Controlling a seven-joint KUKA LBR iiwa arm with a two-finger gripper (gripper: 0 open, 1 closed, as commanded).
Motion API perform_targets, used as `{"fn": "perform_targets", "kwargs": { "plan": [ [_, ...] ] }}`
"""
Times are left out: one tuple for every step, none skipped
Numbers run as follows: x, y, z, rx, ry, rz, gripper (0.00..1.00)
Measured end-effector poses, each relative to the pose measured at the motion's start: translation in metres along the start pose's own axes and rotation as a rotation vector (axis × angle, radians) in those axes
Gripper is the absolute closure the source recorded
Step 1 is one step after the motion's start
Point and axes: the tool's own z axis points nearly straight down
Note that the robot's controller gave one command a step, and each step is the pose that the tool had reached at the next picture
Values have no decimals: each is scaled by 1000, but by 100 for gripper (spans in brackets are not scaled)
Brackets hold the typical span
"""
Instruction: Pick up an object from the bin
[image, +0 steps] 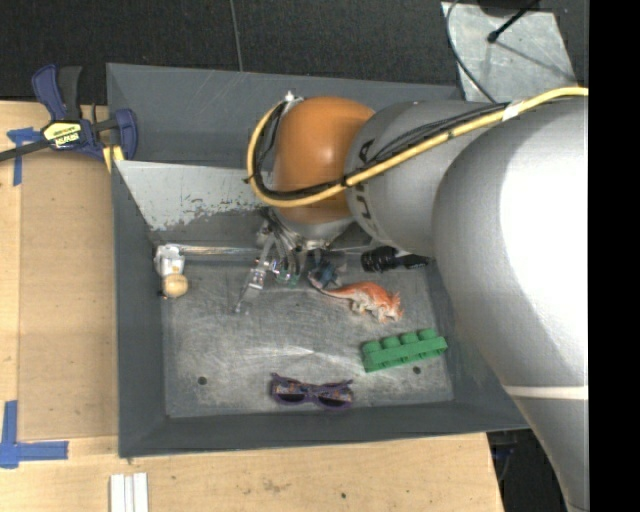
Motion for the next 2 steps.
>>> {"fn": "perform_targets", "kwargs": {
  "plan": [
    [-13, -23, -13, -3, -5, 43, 0],
    [-18, -42, 14, -3, -6, 65, 0]
  ]
}}
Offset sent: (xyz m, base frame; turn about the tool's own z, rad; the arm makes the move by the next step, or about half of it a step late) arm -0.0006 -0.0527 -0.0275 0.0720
